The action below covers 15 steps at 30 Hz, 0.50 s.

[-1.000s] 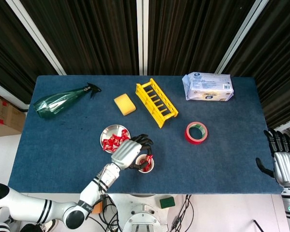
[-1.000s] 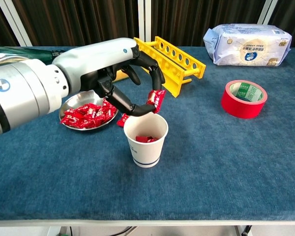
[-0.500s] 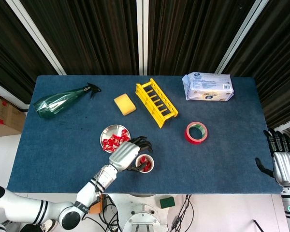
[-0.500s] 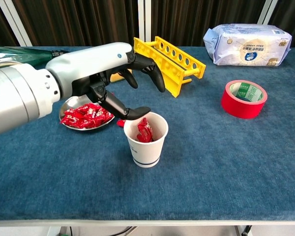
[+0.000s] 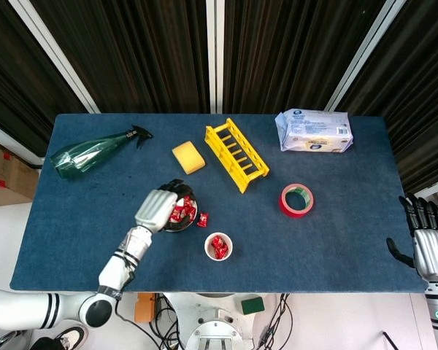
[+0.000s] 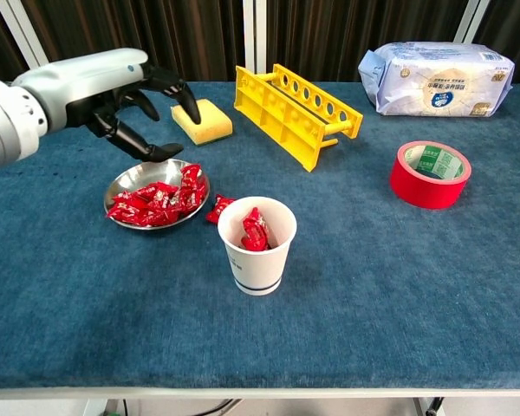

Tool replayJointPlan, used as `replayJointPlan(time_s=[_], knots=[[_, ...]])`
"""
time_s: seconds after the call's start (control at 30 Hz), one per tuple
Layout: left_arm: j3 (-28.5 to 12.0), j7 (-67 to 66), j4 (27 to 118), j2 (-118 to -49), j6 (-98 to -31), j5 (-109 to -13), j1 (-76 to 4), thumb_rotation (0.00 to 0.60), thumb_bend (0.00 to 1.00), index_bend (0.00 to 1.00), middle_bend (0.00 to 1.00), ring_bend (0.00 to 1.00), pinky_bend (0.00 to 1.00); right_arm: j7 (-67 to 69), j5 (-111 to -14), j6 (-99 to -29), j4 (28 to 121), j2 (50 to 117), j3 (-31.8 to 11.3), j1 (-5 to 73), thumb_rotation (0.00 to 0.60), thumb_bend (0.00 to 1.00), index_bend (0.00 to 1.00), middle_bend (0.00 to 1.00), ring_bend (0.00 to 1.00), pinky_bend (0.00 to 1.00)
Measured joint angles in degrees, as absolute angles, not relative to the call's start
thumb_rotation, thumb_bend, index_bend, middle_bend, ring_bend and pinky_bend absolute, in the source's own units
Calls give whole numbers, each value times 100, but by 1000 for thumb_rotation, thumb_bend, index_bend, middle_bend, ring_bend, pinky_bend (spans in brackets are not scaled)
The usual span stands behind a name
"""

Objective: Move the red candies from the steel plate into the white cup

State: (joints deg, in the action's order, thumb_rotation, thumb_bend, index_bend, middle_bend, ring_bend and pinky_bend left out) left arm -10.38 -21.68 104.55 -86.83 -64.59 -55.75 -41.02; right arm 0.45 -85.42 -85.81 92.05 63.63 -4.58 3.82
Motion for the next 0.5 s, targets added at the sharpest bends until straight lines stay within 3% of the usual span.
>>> replayJointPlan(time_s=[0.27,0.5], knots=[[-696,-2501,9727,-8670,-6140,-5188,-4068,586,285,366,253,128,250,-27,-8526,-8589,9217,6396,-463,381,600,301,0,0,0,0],[-690,-2623,9386,-8871,-6109,-5062,-4087,584,285,348,253,127,252,-40,-8521,-8572,9217,6400,-461,387,600,302,0,0,0,0]])
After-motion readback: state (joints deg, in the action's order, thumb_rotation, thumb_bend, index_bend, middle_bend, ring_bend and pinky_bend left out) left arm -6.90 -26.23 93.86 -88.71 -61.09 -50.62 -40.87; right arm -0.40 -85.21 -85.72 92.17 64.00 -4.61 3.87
